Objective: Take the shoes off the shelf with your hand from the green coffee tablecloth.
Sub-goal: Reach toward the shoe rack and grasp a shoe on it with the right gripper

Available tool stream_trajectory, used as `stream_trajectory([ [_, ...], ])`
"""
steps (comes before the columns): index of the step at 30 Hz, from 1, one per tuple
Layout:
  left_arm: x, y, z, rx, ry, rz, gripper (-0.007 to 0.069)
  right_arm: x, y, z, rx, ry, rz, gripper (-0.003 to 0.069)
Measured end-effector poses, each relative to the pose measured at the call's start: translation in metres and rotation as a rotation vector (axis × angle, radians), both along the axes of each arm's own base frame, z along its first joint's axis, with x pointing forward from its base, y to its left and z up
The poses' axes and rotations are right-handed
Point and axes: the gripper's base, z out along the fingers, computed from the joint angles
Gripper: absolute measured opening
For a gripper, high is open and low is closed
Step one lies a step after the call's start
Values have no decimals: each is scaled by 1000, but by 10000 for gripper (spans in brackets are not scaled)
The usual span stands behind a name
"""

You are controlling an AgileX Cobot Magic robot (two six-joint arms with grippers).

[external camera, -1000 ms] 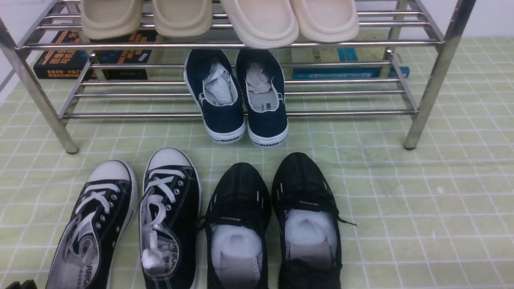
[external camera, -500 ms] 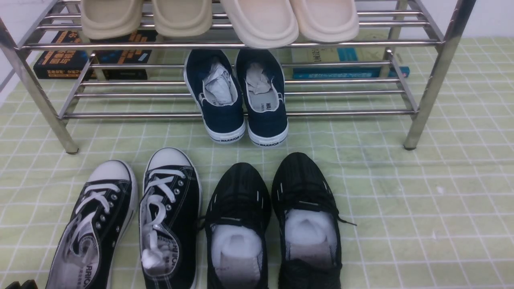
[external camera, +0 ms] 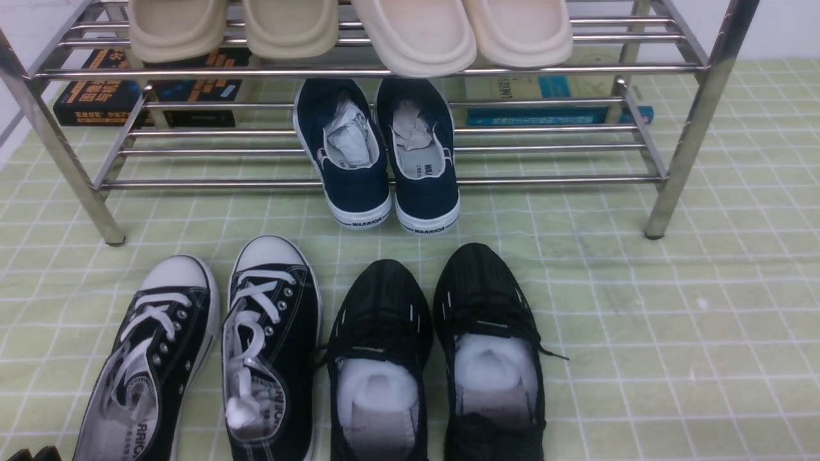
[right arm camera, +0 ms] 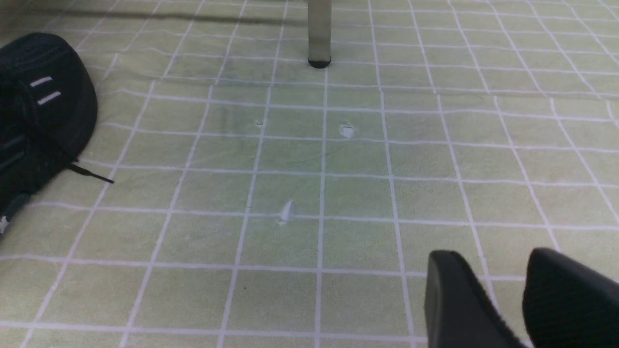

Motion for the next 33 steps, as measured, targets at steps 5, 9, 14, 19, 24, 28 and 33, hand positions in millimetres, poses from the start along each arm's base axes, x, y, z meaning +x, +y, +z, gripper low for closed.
stream_trajectory([
  [5, 0, 0, 0, 0, 0, 0, 169, 0, 0, 0, 2, 0, 1, 237],
  [9, 0, 0, 0, 0, 0, 0, 174, 0, 5, 1, 215, -1, -9, 237],
  [14, 0, 0, 0, 0, 0, 0, 179, 0, 17, 4, 713, 18, -22, 237],
  [19, 0, 0, 0, 0, 0, 0, 180, 1, 21, 12, 1007, -5, -20, 237],
  [24, 0, 0, 0, 0, 0, 0, 186, 1, 21, 17, 1068, -34, -14, 229],
  [28, 0, 0, 0, 0, 0, 0, 192, -3, 21, 53, 918, -151, 68, 138],
  [33, 0, 0, 0, 1, 0, 0, 197, 15, 23, 119, 510, -93, 148, -5],
])
